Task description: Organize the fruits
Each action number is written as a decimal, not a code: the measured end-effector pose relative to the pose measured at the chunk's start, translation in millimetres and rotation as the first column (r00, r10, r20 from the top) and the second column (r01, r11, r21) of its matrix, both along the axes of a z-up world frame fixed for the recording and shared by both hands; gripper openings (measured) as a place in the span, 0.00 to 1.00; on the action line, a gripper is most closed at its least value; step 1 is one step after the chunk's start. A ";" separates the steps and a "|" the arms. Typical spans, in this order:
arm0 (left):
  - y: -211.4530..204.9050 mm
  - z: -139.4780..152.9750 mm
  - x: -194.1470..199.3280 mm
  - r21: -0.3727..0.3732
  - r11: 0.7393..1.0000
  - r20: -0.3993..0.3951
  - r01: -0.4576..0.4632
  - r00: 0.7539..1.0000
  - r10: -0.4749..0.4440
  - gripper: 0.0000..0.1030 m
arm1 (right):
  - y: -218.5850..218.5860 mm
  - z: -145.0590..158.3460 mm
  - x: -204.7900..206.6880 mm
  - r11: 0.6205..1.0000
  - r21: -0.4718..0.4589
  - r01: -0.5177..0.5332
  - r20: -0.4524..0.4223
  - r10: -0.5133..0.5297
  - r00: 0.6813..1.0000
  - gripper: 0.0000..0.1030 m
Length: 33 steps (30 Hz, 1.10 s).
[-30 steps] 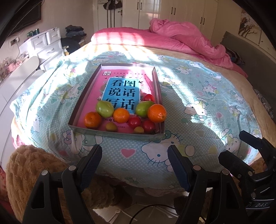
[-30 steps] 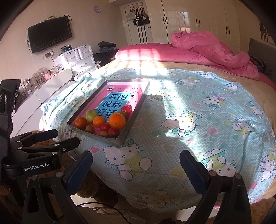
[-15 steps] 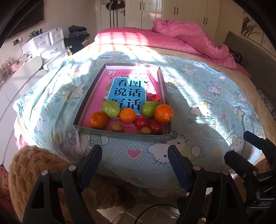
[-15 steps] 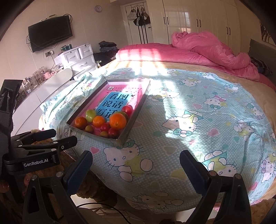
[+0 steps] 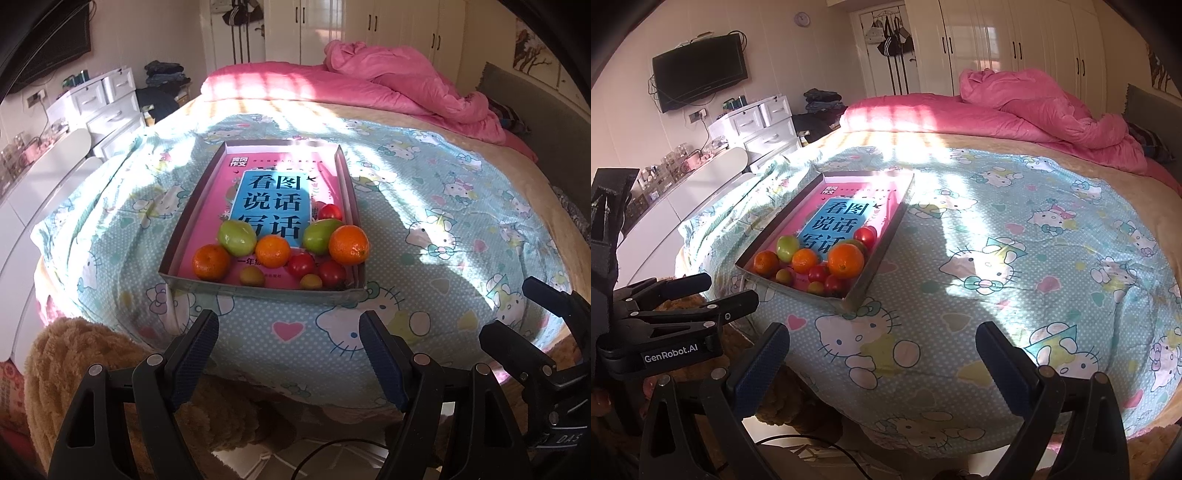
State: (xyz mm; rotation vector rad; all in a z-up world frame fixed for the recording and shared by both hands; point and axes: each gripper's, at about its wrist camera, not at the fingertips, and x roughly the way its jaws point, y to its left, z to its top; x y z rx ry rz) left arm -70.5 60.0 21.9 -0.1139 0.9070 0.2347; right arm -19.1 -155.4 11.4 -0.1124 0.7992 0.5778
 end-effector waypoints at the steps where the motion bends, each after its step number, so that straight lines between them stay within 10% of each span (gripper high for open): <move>1: 0.0 0.2 0.0 0.000 1.000 0.000 0.000 1.000 0.000 0.77 | 0.0 0.0 0.0 1.000 0.000 0.001 -0.001 -0.001 1.000 0.99; 33: -0.1 -1.0 -0.3 -0.020 1.000 0.011 0.007 1.000 -0.006 0.77 | -1.5 -0.4 0.1 1.000 0.001 0.017 -0.003 -0.017 1.000 0.99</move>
